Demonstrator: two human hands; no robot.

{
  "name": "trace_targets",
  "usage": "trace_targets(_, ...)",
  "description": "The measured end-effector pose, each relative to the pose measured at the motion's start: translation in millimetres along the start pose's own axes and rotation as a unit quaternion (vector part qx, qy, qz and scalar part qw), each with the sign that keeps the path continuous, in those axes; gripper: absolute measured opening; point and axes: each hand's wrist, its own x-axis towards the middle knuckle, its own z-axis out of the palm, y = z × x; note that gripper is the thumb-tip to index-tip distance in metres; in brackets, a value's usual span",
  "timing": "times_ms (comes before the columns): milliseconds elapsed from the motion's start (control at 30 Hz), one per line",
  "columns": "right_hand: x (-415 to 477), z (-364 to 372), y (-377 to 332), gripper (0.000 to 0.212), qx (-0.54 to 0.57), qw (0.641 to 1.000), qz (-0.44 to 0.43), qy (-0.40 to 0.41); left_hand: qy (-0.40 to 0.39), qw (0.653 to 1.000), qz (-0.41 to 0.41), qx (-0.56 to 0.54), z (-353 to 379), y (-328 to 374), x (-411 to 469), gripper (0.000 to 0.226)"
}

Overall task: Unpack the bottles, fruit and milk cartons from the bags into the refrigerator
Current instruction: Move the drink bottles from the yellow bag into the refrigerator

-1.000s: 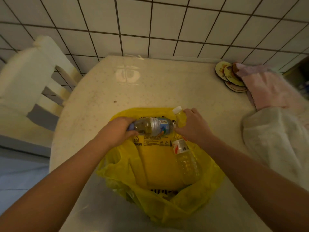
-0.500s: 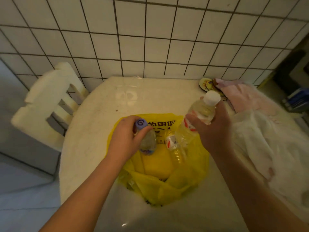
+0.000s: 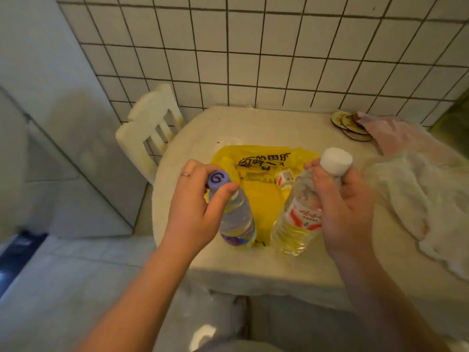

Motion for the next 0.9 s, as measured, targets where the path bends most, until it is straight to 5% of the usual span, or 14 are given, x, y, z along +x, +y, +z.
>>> trace_targets(467,-175.2,134.7,-11.3,0.021,-0.012,0.973,0.035,-0.227,0.078,0.979,-0.12,0.144,-182.6,-37.8,-169.5,0.027)
trace_targets(733,-263.6,315.1,-14.6,0.014,0.003,0.944,0.022,-0.328,0.15,0.965,-0.151,0.151,-356.2,-121.8,-220.8,0.031)
trace_targets(900,-324.6,450.2,-15.9,0.028,0.013,0.939,0.01,-0.345,0.163,0.965,-0.19,0.077,-482.5,-179.8,-238.3,0.036)
